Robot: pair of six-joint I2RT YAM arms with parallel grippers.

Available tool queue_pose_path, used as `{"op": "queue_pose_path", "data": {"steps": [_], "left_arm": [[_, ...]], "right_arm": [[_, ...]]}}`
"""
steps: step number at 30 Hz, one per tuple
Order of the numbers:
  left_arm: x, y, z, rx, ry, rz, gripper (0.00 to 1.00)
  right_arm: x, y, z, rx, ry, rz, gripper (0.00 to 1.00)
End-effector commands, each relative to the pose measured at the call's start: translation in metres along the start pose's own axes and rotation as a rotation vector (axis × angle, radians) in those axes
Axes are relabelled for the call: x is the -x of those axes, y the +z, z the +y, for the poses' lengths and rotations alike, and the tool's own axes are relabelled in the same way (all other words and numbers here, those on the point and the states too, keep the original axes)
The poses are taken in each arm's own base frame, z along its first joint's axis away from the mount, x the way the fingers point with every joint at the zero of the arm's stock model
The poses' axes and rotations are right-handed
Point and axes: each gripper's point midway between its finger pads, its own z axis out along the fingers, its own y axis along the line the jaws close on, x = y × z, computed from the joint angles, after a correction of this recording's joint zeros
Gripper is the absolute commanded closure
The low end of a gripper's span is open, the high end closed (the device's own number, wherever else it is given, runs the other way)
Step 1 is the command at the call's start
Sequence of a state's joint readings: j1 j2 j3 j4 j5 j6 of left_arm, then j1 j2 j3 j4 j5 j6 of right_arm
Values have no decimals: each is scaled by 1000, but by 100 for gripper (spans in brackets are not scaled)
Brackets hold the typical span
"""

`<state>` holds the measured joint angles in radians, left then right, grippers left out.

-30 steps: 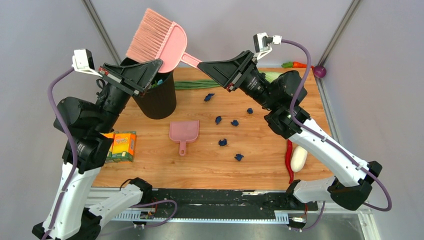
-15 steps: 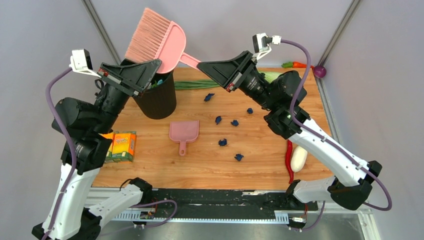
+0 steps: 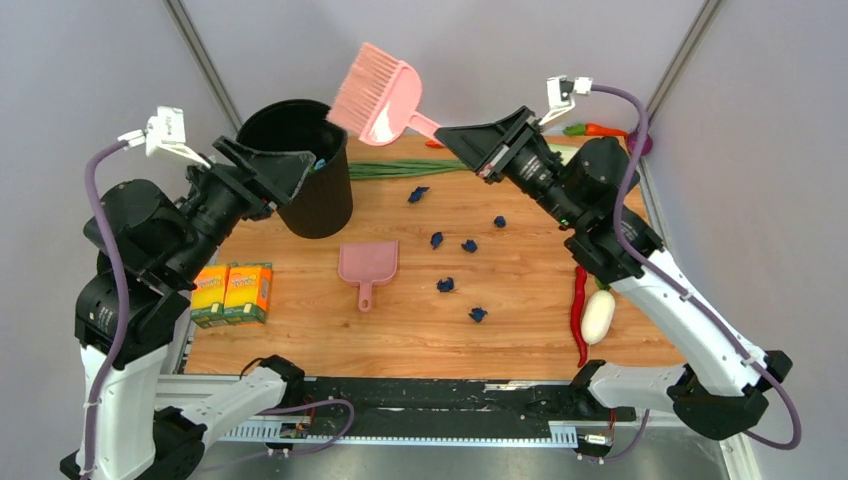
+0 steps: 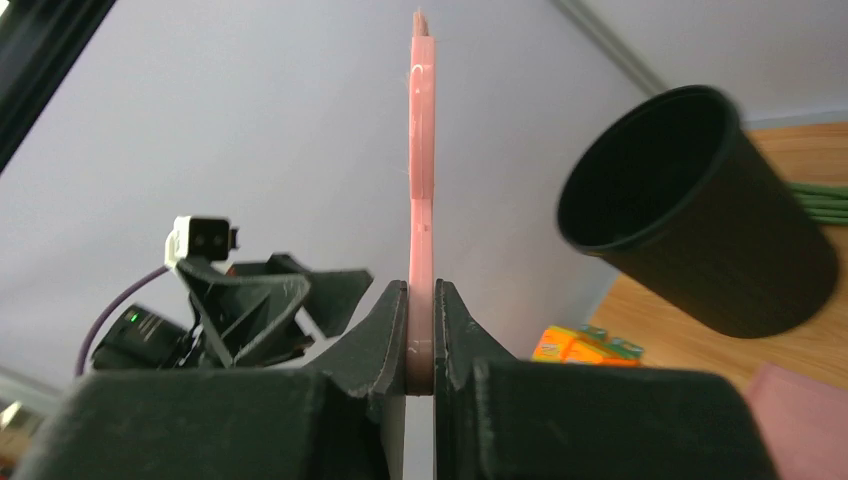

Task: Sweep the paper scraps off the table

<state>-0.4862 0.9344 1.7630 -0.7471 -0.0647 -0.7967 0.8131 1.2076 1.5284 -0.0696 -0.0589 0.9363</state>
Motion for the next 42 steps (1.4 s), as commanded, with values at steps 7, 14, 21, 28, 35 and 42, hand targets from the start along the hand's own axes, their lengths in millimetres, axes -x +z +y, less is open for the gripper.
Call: {"op": "queue_pose_path", "data": {"steps": [7,14,21,28,35,42], "left_arm": [[-121,-32,132,385,337,544,25],[-194,-41,196,495,398,807,24],[-254,-41,235,508,463,981,23],[-293,-27,256,467,526,1095,22],[-318,-18,283,491,586,1193,21],[-344,-10,306,570,537,1197,21]], "right_arm": [[43,-66,-67,-475,-209,-56,100],[36,-91,-102,-676,-283,13,100],[9,-94,-155,-895,-313,218,100],[2,-106,-194,-996,-274,314,100],[1,-110,-206,-1003,-268,345,100],[-3,-110,-208,-983,-252,350,100]]}}
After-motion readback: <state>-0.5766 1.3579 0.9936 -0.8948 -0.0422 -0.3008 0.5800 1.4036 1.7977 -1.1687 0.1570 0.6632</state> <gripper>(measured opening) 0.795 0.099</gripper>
